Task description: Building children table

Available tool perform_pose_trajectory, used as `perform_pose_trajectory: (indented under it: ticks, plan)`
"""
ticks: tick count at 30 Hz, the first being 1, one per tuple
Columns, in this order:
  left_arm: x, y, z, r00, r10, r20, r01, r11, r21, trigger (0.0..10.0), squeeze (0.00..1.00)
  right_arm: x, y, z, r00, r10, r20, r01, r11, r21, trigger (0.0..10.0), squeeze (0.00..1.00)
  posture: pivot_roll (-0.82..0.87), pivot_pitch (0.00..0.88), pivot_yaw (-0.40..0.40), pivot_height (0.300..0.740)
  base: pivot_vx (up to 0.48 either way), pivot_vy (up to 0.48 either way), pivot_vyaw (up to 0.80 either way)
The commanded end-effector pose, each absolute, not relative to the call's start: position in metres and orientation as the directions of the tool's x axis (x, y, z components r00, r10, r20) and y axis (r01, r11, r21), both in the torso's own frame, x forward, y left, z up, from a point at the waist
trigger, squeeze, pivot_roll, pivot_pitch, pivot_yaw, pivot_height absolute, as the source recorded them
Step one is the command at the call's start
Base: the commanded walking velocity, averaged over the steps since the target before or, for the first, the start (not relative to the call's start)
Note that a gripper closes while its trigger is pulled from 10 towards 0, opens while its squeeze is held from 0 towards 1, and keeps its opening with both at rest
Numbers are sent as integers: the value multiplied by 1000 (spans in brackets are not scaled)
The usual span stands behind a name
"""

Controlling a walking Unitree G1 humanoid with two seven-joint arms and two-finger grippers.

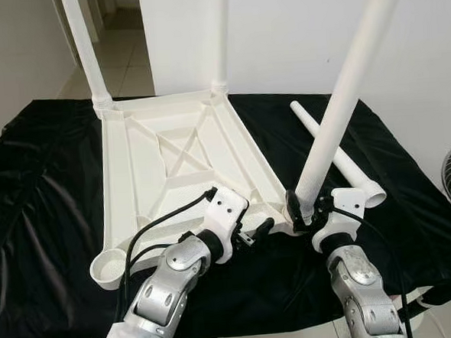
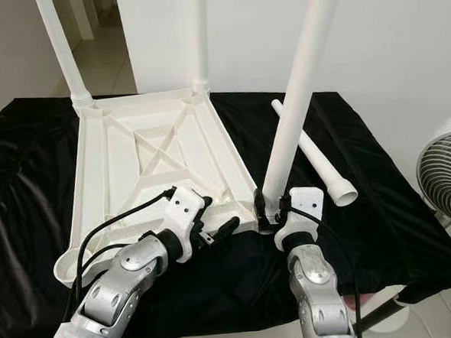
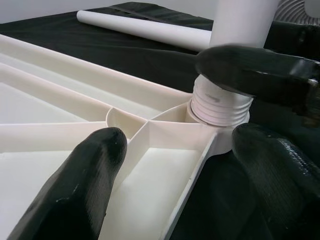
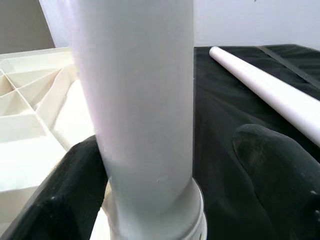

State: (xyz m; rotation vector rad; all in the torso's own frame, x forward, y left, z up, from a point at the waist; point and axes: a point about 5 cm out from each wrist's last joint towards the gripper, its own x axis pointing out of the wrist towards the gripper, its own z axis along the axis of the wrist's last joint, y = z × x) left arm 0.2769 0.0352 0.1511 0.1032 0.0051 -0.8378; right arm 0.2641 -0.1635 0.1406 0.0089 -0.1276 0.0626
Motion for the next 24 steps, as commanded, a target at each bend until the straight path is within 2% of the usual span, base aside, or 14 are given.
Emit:
perform_pose_trajectory:
  ticks: [1,4,5,10,11,18,22,24]
  plan:
    - [275,35,149,653,-755,-62,757,649,80,10000,0,252,-164,134,991,89,100,-90,996,7,10000,0,-43,71,-17,740,0,0,0]
    - [275,35,149,651,-756,-62,759,647,80,10000,0,241,-165,131,990,106,87,-107,994,1,10000,0,-44,72,-16,740,0,0,0]
    - [275,36,149,652,-755,-63,758,648,81,10000,0,236,-167,129,991,108,83,-109,994,-3,0,0,-48,78,-14,740,0,0,0]
    - [277,37,150,655,-753,-65,755,650,84,10000,0,227,-172,126,992,109,61,-109,994,-9,0,0,-52,81,-13,740,0,0,0]
    - [278,38,151,657,-751,-65,753,652,90,10000,0,222,-174,123,992,121,39,-120,993,-16,10000,0,-52,81,-13,740,0,0,0]
    - [281,40,153,657,-750,-74,753,650,99,10000,0,215,-177,119,987,161,13,-161,987,-23,10000,0,-55,81,-12,740,0,0,0]
    - [275,40,151,620,-779,-96,784,611,106,10000,0,213,-185,115,990,143,-4,-143,989,-30,10000,0,-57,84,-11,740,0,0,0]
    - [266,42,143,564,-812,-151,826,552,116,10000,0,210,-188,113,991,132,-17,-133,991,-31,10000,0,-55,88,-8,740,0,0,0]
